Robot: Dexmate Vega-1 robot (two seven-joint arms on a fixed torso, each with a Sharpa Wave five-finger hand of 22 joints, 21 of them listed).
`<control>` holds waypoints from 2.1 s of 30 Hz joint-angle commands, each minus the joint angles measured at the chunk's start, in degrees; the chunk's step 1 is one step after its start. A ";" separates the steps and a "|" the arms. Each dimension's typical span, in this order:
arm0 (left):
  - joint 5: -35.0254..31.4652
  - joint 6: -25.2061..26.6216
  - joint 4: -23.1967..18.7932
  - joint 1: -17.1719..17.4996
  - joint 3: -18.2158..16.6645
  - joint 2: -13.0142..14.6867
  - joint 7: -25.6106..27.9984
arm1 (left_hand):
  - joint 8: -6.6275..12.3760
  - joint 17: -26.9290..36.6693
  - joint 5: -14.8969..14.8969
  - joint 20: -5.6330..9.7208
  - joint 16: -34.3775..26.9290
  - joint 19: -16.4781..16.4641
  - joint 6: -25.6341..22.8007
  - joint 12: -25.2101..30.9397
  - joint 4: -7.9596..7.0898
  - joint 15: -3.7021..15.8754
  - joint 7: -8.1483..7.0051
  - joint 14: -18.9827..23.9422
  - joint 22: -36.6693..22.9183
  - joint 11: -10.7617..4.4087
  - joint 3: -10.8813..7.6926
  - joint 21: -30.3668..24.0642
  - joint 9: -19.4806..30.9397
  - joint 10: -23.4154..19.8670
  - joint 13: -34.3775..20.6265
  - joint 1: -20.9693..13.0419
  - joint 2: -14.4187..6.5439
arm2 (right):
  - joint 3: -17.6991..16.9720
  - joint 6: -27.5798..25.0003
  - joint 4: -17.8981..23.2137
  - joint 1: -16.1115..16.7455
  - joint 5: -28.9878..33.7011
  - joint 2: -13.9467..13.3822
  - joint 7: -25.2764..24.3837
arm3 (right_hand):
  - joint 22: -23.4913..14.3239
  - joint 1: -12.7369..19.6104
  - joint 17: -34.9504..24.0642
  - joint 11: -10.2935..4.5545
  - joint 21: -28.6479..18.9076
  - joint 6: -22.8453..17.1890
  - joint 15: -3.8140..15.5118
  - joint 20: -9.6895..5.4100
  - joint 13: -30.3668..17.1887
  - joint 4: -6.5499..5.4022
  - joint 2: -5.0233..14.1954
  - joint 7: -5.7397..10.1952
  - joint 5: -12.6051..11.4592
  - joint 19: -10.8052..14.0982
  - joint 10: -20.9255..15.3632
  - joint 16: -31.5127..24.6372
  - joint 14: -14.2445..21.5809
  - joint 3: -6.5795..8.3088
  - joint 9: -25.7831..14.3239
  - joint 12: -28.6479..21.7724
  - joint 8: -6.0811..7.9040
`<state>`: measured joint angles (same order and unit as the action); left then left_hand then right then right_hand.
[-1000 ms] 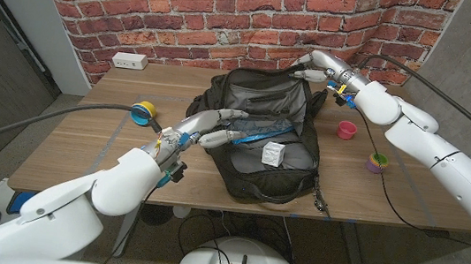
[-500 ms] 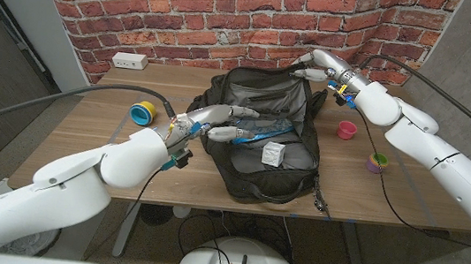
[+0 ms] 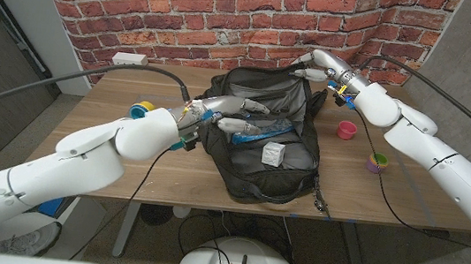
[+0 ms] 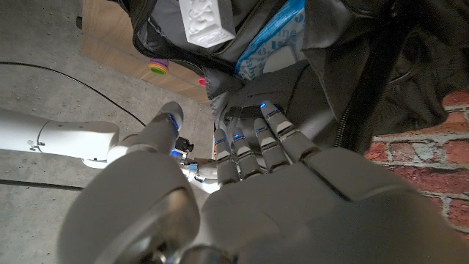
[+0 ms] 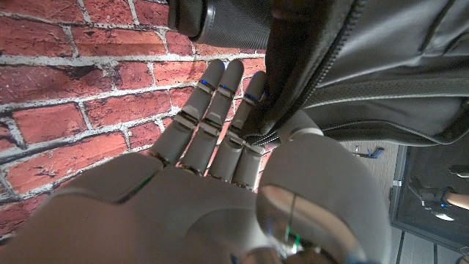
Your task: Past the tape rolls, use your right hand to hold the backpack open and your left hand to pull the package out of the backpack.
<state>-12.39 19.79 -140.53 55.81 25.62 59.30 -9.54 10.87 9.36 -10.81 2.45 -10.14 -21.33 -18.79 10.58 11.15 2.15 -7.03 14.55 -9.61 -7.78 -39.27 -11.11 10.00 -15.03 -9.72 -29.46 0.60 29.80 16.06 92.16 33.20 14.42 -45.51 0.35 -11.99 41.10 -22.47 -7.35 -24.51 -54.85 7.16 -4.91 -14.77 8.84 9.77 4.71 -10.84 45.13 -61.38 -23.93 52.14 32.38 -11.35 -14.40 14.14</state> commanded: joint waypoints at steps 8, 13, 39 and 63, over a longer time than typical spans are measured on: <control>-0.63 -5.90 8.19 -14.93 8.20 -4.67 -13.42 | -0.01 0.08 -0.40 5.42 0.23 -0.95 1.16 -0.19 0.11 6.28 -0.18 -0.29 0.01 -0.20 0.59 -0.02 0.16 0.51 -0.26 -2.28 1.18 | -0.52 1.29 -0.24 0.18 -0.22 0.27 -0.89 | -0.16 0.36 -0.38 -0.21 -0.43 -0.64 5.10 -7.44 -0.37 -0.11 0.72 0.27 -0.18 -0.34 0.00 0.14 0.56 0.38 -0.29 0.19 -0.09; -0.73 -5.51 8.90 -17.42 9.47 -5.32 -16.80 | -0.09 0.09 -0.36 5.39 0.22 -1.12 1.78 -0.20 0.07 6.30 -0.15 -0.38 0.01 -0.36 0.93 0.00 0.19 0.71 -0.27 -2.96 1.86 | -0.35 1.38 -0.57 -0.09 -0.07 0.58 -0.91 | -0.15 0.47 -0.46 -0.15 -0.55 -0.64 5.22 -7.44 -0.36 -0.06 0.78 0.30 -0.19 -0.41 -0.01 0.16 0.57 0.45 -0.30 0.25 -0.17; -5.24 -7.04 16.41 -33.86 18.84 -12.72 -34.67 | 0.11 0.15 -0.32 5.97 -0.04 -1.84 4.20 0.08 -0.54 6.53 0.51 -0.15 -0.06 -0.71 3.21 0.10 0.23 0.83 -0.29 -7.28 4.42 | -0.26 0.61 -0.35 -0.16 0.22 0.82 -1.14 | -0.12 0.46 -0.75 -0.15 -1.10 -0.72 5.20 -7.42 -0.49 -0.11 0.76 0.23 -0.16 -0.69 -0.09 0.34 0.57 0.48 -0.36 0.39 -0.48; -13.01 -7.04 19.77 -41.24 25.72 -18.36 -44.89 | 0.32 0.11 -0.51 7.33 0.43 1.82 6.32 -0.48 -0.56 5.73 1.18 -2.20 0.13 -0.15 4.97 1.28 0.19 3.02 -0.25 -12.90 6.38 | -0.55 0.76 -0.84 0.26 -0.53 0.61 -1.34 | -0.09 0.33 -1.05 -0.10 -1.65 -0.79 5.11 -7.41 -0.64 -0.20 0.69 0.21 -0.13 -0.88 -0.17 0.43 0.69 0.43 -0.41 0.48 -0.74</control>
<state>-22.44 13.04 -123.09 18.49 47.34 44.41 -50.77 10.87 9.30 -11.03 2.37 -9.65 -20.16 -12.79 10.14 10.54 2.35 -6.15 12.87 -9.32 -8.11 -34.63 -9.95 9.99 -12.20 -9.72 -41.43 7.00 29.42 16.79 91.66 33.22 14.47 -44.84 -0.78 -11.99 41.10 -23.27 -7.25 -25.86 -55.06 7.16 -4.82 -15.20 8.84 9.77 4.51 -10.60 44.60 -61.28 -23.51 52.14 32.38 -11.61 -13.96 13.37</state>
